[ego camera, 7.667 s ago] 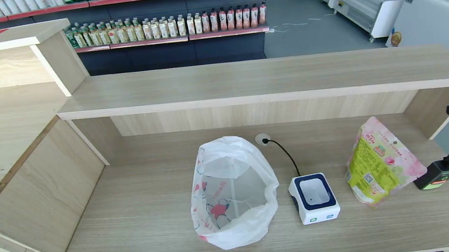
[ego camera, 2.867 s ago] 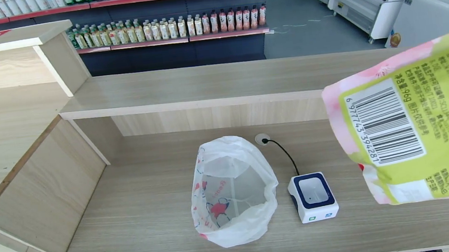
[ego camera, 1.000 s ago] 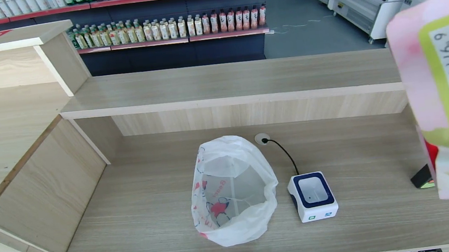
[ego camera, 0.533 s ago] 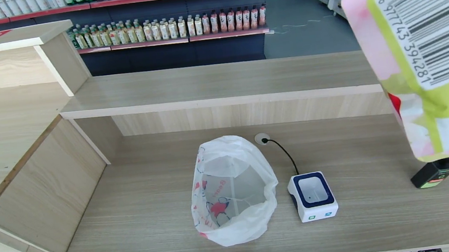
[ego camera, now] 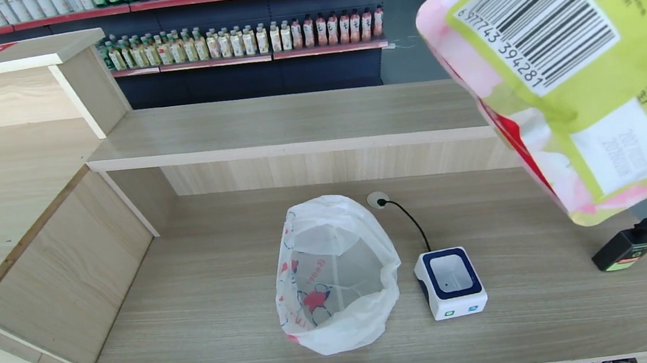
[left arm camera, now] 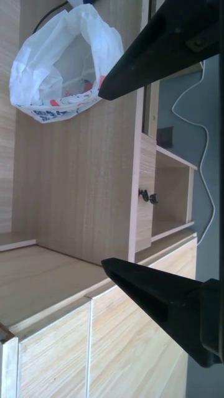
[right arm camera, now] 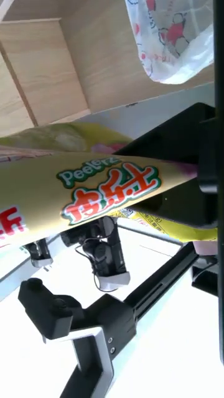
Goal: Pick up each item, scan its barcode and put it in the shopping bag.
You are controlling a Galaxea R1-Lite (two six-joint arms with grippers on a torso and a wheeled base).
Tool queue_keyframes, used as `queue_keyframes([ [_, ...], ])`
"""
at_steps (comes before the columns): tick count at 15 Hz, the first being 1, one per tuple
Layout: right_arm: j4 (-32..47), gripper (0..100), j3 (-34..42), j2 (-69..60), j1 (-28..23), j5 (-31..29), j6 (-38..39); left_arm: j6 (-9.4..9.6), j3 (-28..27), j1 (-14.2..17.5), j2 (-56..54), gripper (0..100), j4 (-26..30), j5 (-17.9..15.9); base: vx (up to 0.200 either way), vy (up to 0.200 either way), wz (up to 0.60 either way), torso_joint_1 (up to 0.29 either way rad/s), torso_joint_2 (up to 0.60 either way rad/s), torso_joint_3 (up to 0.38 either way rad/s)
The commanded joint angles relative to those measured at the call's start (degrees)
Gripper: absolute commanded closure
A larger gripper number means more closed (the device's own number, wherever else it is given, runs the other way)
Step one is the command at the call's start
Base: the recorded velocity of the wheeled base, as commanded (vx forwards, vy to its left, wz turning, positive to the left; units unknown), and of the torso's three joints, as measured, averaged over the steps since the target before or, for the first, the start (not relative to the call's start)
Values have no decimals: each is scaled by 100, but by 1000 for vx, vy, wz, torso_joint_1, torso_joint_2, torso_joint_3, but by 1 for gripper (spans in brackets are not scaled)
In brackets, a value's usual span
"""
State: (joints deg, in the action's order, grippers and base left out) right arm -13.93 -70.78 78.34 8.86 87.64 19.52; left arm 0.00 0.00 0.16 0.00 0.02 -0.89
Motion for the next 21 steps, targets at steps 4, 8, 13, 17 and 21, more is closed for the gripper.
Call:
queue_keyframes([
  [4, -4, 100, 205, -55, 318, 60, 140, 0, 0, 2, 0, 0, -2, 1, 0, 0, 0, 0, 0, 0],
  [8, -4, 100, 407, -82, 406, 60, 96, 0, 0, 2, 0, 0, -2, 1, 0, 0, 0, 0, 0, 0],
  [13, -4, 100, 258, 243, 467, 60, -168, 0, 0, 2, 0, 0, -2, 1, 0, 0, 0, 0, 0, 0],
  [17, -4, 100, -173, 595, 775, 60, -229, 0, 0, 2, 0, 0, -2, 1, 0, 0, 0, 0, 0, 0],
  [21, -4, 100, -173, 595, 942, 60, -229, 0, 0, 2, 0, 0, -2, 1, 0, 0, 0, 0, 0, 0],
])
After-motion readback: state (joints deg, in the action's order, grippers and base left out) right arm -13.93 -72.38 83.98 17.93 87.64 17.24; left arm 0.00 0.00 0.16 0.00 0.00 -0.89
